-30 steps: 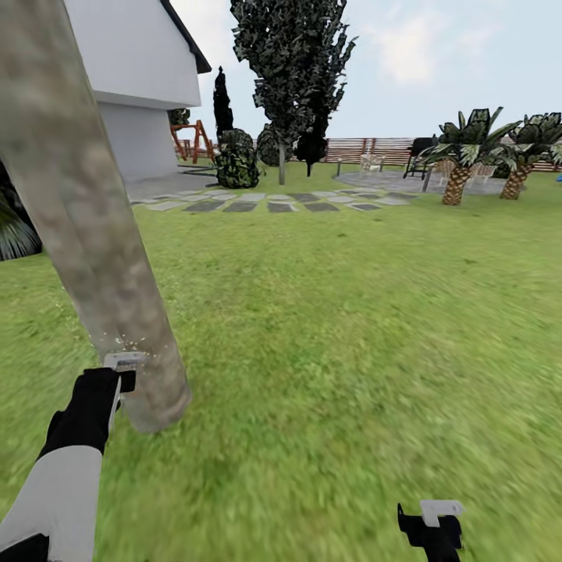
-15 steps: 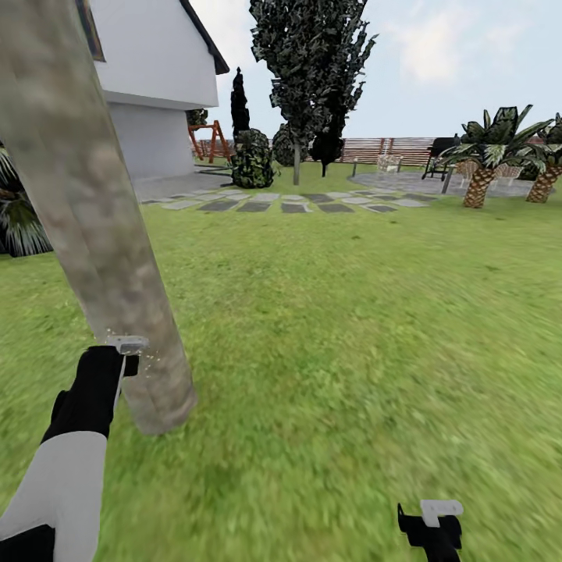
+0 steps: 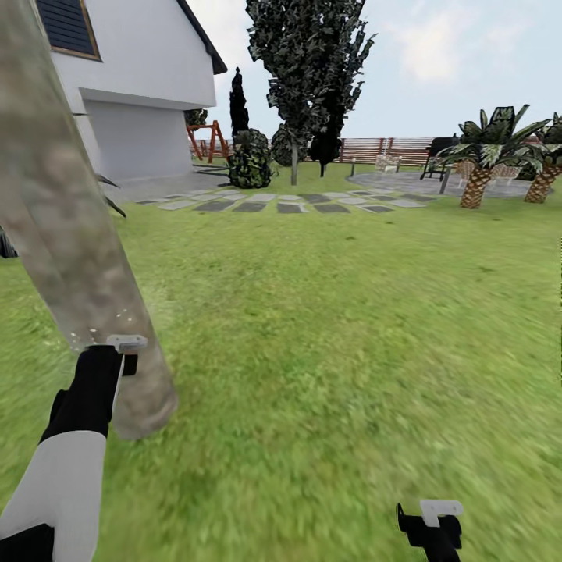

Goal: In the garden, pick up the pesticide atomizer on the floor and spray pesticide onto both trees until each tree trunk is fully covered.

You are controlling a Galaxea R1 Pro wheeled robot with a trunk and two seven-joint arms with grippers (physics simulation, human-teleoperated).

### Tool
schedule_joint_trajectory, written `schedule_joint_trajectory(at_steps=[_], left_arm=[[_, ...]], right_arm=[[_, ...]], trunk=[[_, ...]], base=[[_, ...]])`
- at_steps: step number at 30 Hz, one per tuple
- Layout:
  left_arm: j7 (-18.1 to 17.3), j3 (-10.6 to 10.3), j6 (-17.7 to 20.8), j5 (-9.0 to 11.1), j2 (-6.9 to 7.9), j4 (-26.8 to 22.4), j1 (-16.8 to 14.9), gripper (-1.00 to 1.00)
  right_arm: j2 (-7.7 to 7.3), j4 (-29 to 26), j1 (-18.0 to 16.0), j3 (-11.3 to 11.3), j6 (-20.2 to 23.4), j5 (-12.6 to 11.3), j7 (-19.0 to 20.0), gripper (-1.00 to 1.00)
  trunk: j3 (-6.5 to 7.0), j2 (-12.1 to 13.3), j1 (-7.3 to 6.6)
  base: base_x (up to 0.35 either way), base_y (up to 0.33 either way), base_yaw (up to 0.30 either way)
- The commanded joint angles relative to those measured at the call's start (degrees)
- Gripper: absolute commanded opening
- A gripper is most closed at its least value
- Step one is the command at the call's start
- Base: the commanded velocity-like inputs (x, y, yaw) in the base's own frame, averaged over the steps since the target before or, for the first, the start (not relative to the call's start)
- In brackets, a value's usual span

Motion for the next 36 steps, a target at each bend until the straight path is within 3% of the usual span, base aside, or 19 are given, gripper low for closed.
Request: schedule_joint_trajectory(at_steps=[1,7,24,36], left_arm=[[-0.2,0.0,0.2,-0.3,-0.01,-0.1,-0.1,-1.0],[-0.1,0.1,0.2,-0.3,-0.01,-0.1,-0.1,-1.0],[0.3,0.2,-0.1,-0.2,0.01,0.1,2.4,-1.0],[0.3,-0.1,-0.2,-0.5,-0.18,0.1,2.4,-1.0]], right_arm=[[0.01,0.1,-0.1,-0.3,-0.1,0.6,-0.2,1.0],[0.01,0.1,-0.1,-0.3,-0.1,0.6,-0.2,1.0],[0.08,0.1,-0.1,-0.3,-0.1,0.6,-0.2,1.0],[0.1,0.1,0.0,-0.3,-0.1,0.6,-0.2,1.0]], trunk=[[-0.05,0.0,-0.01],[-0.05,0.0,-0.01],[-0.05,0.0,-0.01],[-0.05,0.0,-0.01]], base=[[0.0,-0.275,0.0],[0.037,-0.275,0.061],[0.157,-0.25,0.272],[0.232,-0.201,0.018]])
